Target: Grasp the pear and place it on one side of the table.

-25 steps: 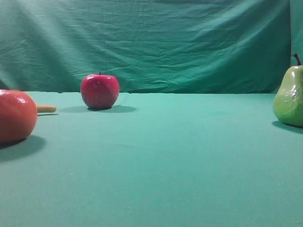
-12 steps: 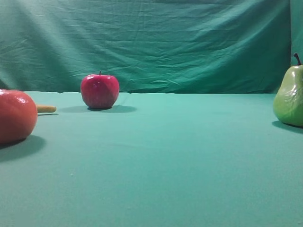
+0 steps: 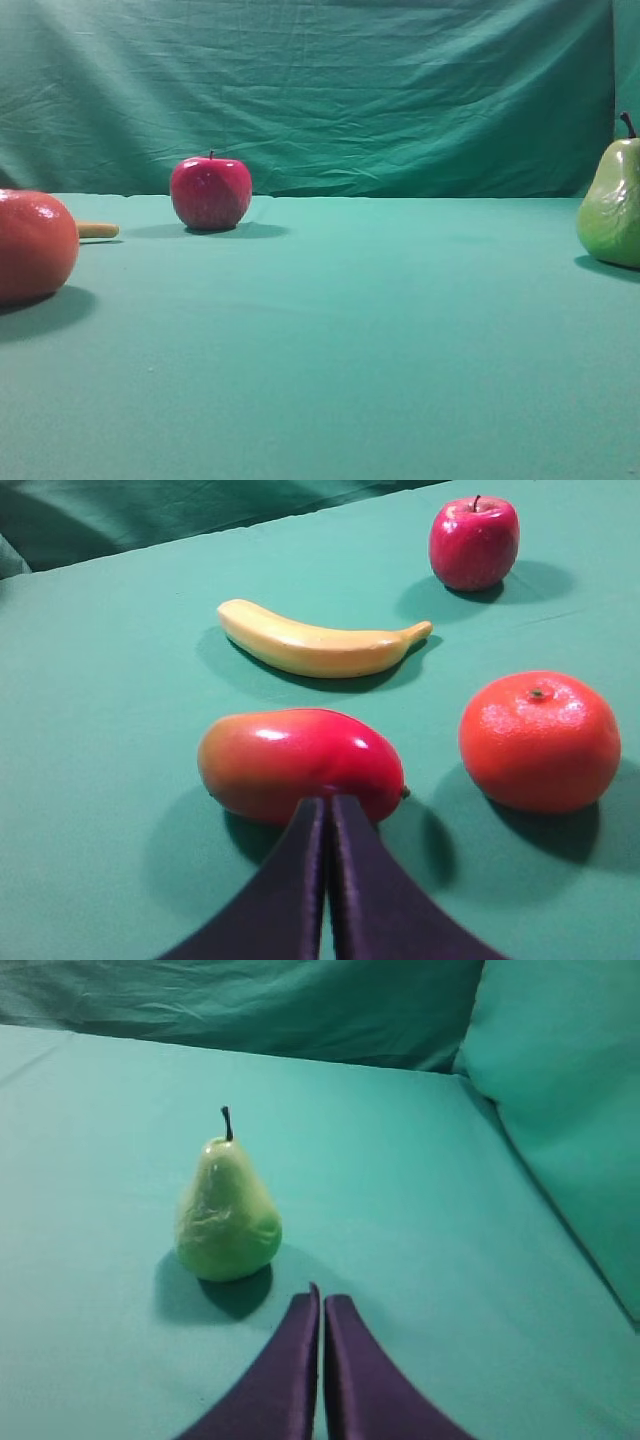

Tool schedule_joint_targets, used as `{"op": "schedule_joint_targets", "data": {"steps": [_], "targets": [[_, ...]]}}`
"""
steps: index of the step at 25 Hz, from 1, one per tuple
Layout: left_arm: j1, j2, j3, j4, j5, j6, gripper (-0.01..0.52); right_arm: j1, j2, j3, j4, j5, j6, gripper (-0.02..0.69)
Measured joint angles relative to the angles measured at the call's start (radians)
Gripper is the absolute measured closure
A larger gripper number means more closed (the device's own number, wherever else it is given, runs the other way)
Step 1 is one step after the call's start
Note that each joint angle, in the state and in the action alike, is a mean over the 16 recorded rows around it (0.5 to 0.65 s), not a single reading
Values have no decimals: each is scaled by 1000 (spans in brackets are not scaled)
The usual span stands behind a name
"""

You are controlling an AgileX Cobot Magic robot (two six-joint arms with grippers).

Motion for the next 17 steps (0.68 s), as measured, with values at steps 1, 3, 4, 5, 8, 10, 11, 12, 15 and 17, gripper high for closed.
{"op": "schedule_joint_targets", "data": {"steps": [1,3,4,5,8,10,11,12,15,17], "targets": [[0,0,0,0,0,0,514,-3,-4,2,1,5,3,665],[0,0,0,0,0,0,514,-8,-7,3,2,15,7,665],[0,0,0,0,0,0,514,-9,-8,4,2,20,8,665],[0,0,0,0,0,0,514,-9,-8,4,3,24,9,665],[0,0,0,0,0,0,514,-10,-8,4,4,32,9,665],[0,0,0,0,0,0,514,-10,-8,4,4,33,10,665],[0,0,0,0,0,0,514,-10,-8,4,4,34,10,665],[0,0,0,0,0,0,514,-10,-8,4,4,34,10,665],[0,0,0,0,0,0,514,-10,-8,4,4,34,10,665],[0,0,0,0,0,0,514,-10,-8,4,4,34,10,665]]}}
